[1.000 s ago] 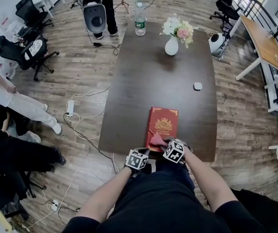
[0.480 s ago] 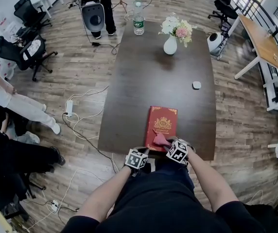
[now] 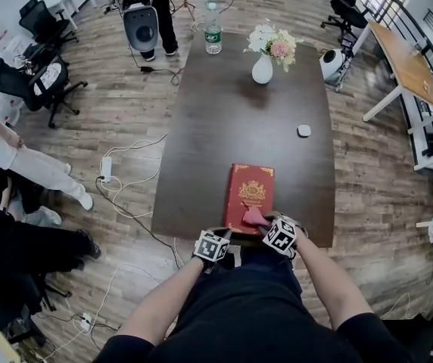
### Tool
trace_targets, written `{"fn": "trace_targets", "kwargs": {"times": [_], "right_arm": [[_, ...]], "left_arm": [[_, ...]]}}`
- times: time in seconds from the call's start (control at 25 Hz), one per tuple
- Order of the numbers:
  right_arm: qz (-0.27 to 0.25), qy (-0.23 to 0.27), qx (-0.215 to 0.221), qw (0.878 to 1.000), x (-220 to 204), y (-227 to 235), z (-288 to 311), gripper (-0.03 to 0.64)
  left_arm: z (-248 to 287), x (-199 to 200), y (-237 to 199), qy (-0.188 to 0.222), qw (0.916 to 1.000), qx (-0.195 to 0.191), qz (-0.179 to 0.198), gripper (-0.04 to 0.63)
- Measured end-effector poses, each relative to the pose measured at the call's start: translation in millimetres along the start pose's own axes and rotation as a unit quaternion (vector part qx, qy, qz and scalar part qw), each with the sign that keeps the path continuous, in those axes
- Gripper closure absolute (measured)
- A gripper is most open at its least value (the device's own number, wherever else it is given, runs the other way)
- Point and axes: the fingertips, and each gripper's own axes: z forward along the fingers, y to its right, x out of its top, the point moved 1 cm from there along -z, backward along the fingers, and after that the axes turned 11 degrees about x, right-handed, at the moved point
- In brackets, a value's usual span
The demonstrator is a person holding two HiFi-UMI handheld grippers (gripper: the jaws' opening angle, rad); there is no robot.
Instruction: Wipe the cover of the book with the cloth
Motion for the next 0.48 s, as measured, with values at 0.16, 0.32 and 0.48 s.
{"fn": "trace_targets", "kwargs": {"times": [0.16, 0.32, 0.48], "right_arm": [[0.006, 0.0, -0.005, 1.0, -6, 1, -3, 0.5], [0.012, 0.0, -0.008, 1.0, -10, 3, -6, 0.5], [0.018, 0.001, -0.012, 1.0, -15, 3, -10, 0.5]], "left_arm": [[1, -1, 1, 0.001, 1.0, 0.001, 0.0, 0.6], [2, -1, 0, 0.0, 1.0, 0.001, 0.001, 0.6], [1, -1, 0, 0.001, 1.0, 0.002, 0.001, 0.6]]}}
